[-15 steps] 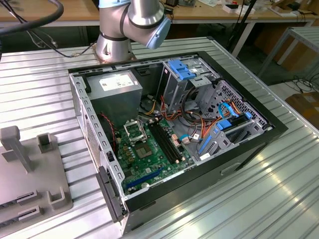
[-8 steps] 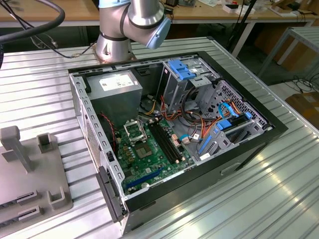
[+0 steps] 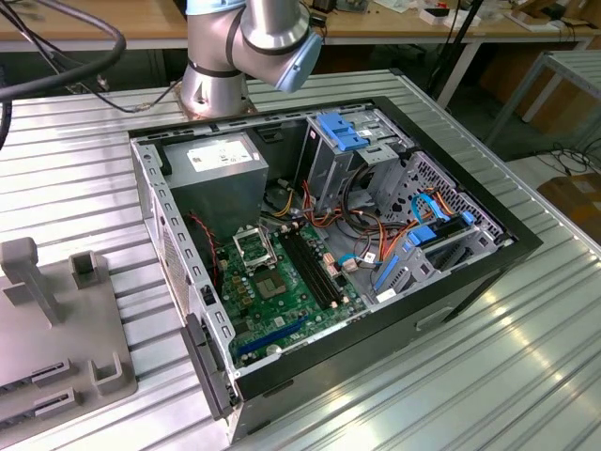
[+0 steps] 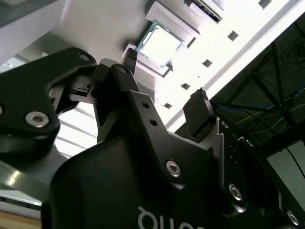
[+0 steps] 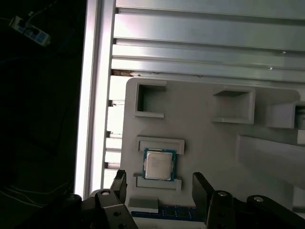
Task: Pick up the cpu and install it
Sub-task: 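Pick up the cpu and move it towards the insertion slot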
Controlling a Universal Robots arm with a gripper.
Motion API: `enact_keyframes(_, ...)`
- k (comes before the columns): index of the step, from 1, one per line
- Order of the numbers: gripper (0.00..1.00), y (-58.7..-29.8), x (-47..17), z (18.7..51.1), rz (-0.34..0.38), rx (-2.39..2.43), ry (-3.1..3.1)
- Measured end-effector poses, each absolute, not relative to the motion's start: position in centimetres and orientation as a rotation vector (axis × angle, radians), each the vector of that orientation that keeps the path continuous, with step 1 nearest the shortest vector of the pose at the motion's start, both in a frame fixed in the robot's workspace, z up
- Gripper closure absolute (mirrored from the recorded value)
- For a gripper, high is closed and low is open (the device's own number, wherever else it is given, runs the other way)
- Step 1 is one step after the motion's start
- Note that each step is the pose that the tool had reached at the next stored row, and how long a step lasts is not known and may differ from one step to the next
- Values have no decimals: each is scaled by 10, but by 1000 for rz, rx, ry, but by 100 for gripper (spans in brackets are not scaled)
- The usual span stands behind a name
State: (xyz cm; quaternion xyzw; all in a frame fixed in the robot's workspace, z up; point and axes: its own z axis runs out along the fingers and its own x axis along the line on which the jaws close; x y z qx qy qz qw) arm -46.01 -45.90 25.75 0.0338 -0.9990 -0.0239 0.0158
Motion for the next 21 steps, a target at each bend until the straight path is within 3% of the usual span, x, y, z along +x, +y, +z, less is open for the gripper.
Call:
enact_keyframes(13, 33, -463, -458, 219, -73, 175, -3103)
enact_keyframes(21, 33, -463, -458, 218, -73, 175, -3103)
